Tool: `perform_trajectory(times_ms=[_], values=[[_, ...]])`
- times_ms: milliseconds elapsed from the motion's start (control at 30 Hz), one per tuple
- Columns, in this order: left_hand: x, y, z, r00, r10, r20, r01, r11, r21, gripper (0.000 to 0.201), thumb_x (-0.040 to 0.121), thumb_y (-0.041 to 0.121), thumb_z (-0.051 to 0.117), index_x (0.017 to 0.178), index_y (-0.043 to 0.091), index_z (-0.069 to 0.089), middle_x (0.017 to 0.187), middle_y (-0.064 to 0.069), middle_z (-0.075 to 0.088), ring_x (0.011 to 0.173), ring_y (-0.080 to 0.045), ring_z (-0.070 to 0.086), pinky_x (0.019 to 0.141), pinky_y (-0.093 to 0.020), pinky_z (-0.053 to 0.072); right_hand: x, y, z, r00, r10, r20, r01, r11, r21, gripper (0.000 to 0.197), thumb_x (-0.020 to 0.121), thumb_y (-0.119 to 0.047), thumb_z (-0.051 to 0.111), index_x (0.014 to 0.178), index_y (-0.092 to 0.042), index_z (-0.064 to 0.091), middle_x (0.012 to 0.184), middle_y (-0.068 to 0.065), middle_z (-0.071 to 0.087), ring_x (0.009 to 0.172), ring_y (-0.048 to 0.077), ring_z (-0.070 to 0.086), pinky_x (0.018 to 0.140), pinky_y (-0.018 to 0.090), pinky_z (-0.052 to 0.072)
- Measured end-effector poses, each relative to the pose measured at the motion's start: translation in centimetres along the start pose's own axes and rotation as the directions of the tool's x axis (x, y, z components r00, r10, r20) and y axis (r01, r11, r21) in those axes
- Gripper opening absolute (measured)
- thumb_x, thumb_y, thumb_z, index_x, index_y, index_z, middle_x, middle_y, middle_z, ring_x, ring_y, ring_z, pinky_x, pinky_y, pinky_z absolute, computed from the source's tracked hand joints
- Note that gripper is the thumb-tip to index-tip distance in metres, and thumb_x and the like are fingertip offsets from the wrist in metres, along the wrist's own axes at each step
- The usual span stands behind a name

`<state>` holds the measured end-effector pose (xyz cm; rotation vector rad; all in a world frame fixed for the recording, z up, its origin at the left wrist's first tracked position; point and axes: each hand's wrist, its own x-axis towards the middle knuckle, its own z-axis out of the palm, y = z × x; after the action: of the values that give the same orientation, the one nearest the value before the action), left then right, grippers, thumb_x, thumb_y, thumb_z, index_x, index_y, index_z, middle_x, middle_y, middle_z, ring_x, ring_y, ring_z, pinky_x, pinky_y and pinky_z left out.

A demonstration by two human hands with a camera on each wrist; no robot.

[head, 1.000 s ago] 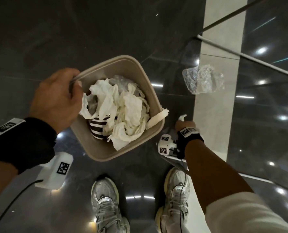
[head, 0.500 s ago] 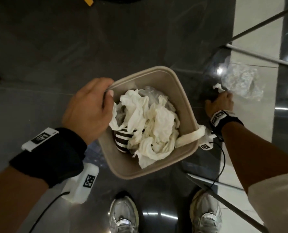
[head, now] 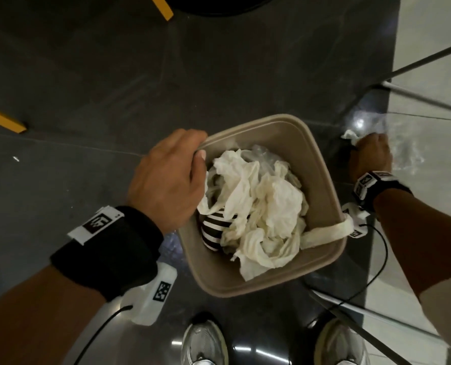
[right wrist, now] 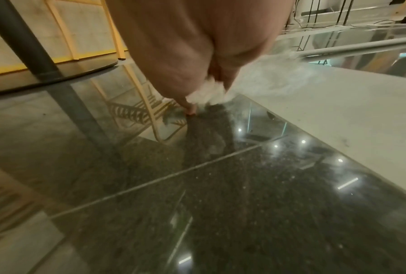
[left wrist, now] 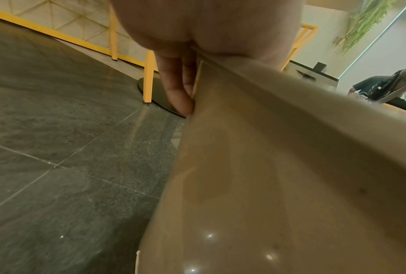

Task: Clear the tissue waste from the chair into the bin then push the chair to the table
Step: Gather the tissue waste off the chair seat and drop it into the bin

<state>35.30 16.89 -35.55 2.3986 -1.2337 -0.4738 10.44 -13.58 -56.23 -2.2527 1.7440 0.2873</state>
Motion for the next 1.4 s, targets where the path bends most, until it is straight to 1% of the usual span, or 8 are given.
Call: perform_trajectory(times_ms=[367, 600, 833, 967, 1133, 1233, 1333, 1400], values=[[-0.6, 0.6, -1.7, 0.978, -0.143, 0.151, 0.139, 0.989, 0.041, 0.027, 0.102, 0.021, 0.038, 0.126, 0.021, 0.051, 0.117, -0.01, 0.058, 0.097, -0.035, 0.06, 0.08, -0.049, 0.052, -8.8, -9.1, -13.2, 0.97, 0.234, -0.065, -0.172, 0.85, 0.497, 0.033, 0.098, -0.022, 0.049, 0.117, -0.009, 0.071, 0.121, 0.017, 0.07, 0.116, 0.032, 0.064, 0.093, 0.028, 0.046], [-1.1, 1.7, -3.3, 0.926, -0.173, 0.334, 0.175, 0.984, 0.026, 0.041, 0.099, 0.002, 0.043, 0.135, 0.02, 0.049, 0.117, -0.016, 0.06, 0.103, -0.039, 0.06, 0.086, -0.049, 0.05, -16.9, -15.2, -28.2, 0.981, -0.165, -0.102, 0.189, 0.688, 0.701, 0.021, 0.091, -0.014, 0.055, 0.098, -0.021, 0.075, 0.094, -0.005, 0.074, 0.09, 0.009, 0.07, 0.084, 0.024, 0.056], [-3.7, 0.8, -2.7, 0.902, -0.272, 0.335, 0.32, 0.942, -0.099, 0.039, 0.099, 0.003, 0.045, 0.13, 0.026, 0.054, 0.118, -0.015, 0.063, 0.109, -0.037, 0.061, 0.092, -0.046, 0.051, -27.4, -16.8, -17.9, 0.741, -0.457, 0.492, 0.344, 0.888, 0.306, 0.024, 0.096, -0.016, 0.057, 0.118, -0.02, 0.066, 0.126, 0.003, 0.065, 0.121, 0.021, 0.059, 0.105, 0.032, 0.044], [-5.6, 0.6, -2.6, 0.906, -0.281, 0.317, 0.332, 0.935, -0.122, 0.039, 0.099, 0.012, 0.044, 0.136, 0.022, 0.053, 0.127, -0.017, 0.06, 0.114, -0.038, 0.058, 0.095, -0.045, 0.048, -28.2, -16.2, -12.6, 0.556, -0.397, 0.73, 0.535, 0.843, 0.051, 0.073, 0.092, -0.048, 0.061, 0.153, -0.024, 0.031, 0.159, 0.007, 0.035, 0.148, 0.033, 0.031, 0.122, 0.049, 0.025], [-6.0, 1.5, -3.4, 0.876, -0.365, 0.316, 0.407, 0.91, -0.078, 0.032, 0.099, 0.017, 0.042, 0.129, 0.023, 0.051, 0.122, -0.019, 0.06, 0.109, -0.042, 0.06, 0.092, -0.052, 0.051, -28.2, -17.9, -19.2, 0.58, -0.505, 0.639, 0.593, 0.8, 0.094, 0.06, 0.093, -0.036, 0.057, 0.144, -0.017, 0.032, 0.13, 0.01, 0.06, 0.12, 0.034, 0.058, 0.096, 0.043, 0.046], [-6.0, 1.9, -3.7, 0.868, -0.372, 0.328, 0.413, 0.909, -0.062, 0.027, 0.099, 0.015, 0.041, 0.122, 0.023, 0.053, 0.112, -0.018, 0.065, 0.103, -0.042, 0.063, 0.088, -0.053, 0.053, -25.5, -16.6, -23.0, 0.793, -0.523, 0.313, 0.481, 0.853, 0.205, 0.031, 0.093, -0.027, 0.053, 0.122, -0.018, 0.056, 0.121, 0.011, 0.061, 0.11, 0.033, 0.061, 0.093, 0.043, 0.051], [-6.0, 1.7, -3.8, 0.862, -0.379, 0.336, 0.421, 0.905, -0.061, 0.027, 0.1, 0.013, 0.041, 0.122, 0.02, 0.055, 0.105, -0.019, 0.066, 0.097, -0.041, 0.063, 0.086, -0.05, 0.054, -20.0, -12.6, -21.8, 0.974, -0.116, 0.194, 0.049, 0.946, 0.319, 0.036, 0.092, -0.035, 0.052, 0.122, -0.016, 0.06, 0.128, 0.014, 0.057, 0.113, 0.031, 0.056, 0.099, 0.043, 0.045], [-6.0, 1.5, -3.8, 0.865, -0.371, 0.338, 0.415, 0.908, -0.065, 0.027, 0.101, 0.013, 0.041, 0.122, 0.018, 0.056, 0.101, -0.018, 0.065, 0.093, -0.038, 0.063, 0.082, -0.046, 0.053, -18.0, -9.6, -19.2, 0.889, 0.08, 0.451, -0.224, 0.935, 0.275, 0.053, 0.093, -0.044, 0.046, 0.13, -0.008, 0.059, 0.135, 0.019, 0.057, 0.121, 0.033, 0.056, 0.105, 0.042, 0.042]])
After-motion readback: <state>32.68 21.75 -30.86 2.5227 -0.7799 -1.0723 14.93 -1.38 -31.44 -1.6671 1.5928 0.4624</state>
